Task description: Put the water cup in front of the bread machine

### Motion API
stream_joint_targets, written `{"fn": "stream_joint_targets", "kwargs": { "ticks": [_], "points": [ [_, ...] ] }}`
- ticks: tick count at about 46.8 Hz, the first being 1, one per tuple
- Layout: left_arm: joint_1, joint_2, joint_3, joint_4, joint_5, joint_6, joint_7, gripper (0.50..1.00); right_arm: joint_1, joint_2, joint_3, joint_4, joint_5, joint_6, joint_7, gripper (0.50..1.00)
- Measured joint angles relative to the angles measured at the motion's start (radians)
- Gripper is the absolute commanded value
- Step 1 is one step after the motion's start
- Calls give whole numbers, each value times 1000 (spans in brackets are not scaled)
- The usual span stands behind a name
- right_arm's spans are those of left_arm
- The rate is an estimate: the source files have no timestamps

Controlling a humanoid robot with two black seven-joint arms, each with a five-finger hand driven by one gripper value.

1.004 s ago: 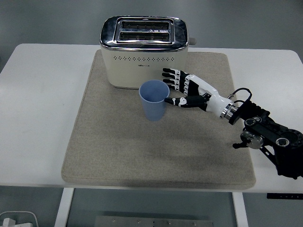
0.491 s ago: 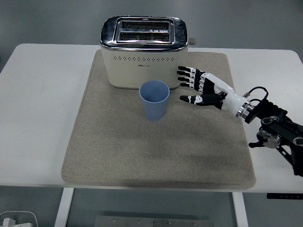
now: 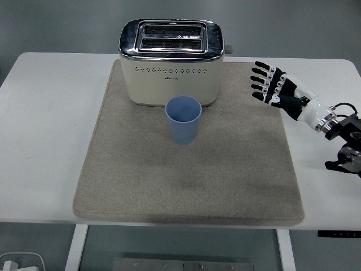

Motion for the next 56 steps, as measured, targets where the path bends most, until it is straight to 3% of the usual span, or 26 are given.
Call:
{"fn": "stream_joint_targets", "kwargs": {
  "ticks": [9,18,29,39,56],
  "points": [
    [0,0,0,0,0,0,0,1000,19,18,46,-17,145,-14,-147,924],
    [0,0,0,0,0,1,0,1000,35,52,101,-30,204,-18,-233,924],
    [0,0,0,0,0,1,0,1000,80,117,142,-94,208,-54,-260,921],
    [0,0,0,0,0,0,0,1000,88,168,169,-133,310,-100,-325,923],
    [0,0,0,0,0,0,0,1000,85,193,173,-170,442,-137,-330,924]
  ]
}}
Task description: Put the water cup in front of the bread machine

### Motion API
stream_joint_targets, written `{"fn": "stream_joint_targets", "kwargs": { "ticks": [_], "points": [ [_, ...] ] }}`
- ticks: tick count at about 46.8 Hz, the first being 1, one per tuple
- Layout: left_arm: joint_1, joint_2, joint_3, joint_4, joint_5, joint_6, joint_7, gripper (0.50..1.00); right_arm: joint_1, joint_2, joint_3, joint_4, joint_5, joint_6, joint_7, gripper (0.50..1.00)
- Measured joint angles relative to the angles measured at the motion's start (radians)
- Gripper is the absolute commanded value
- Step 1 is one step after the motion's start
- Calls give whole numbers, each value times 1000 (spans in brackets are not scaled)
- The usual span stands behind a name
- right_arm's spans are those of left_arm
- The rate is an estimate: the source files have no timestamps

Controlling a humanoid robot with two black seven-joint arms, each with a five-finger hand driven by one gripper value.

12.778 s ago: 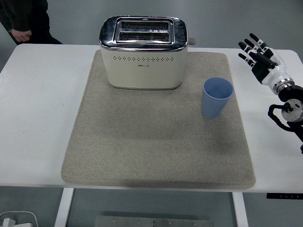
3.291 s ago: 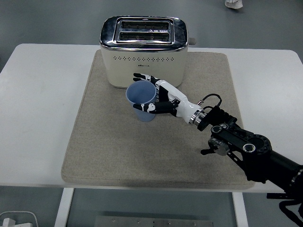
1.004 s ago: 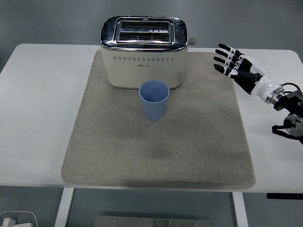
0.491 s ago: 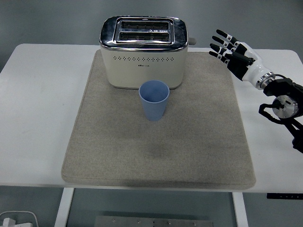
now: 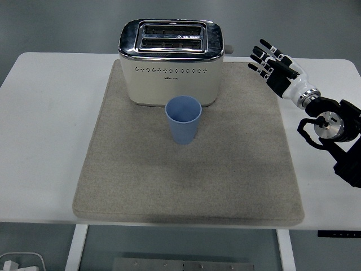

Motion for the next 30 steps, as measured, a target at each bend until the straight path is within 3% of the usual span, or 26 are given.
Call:
{"fn": "stream_joint_targets", "kwargs": {
  "ticks": [11,30],
  "points": [
    [0,0,0,0,0,0,0,1000,2,-1,-1,-3,30,-41,8,926],
    [0,0,0,0,0,0,0,1000,7,-2,-3,-9,30,-43,10,926]
  ]
}}
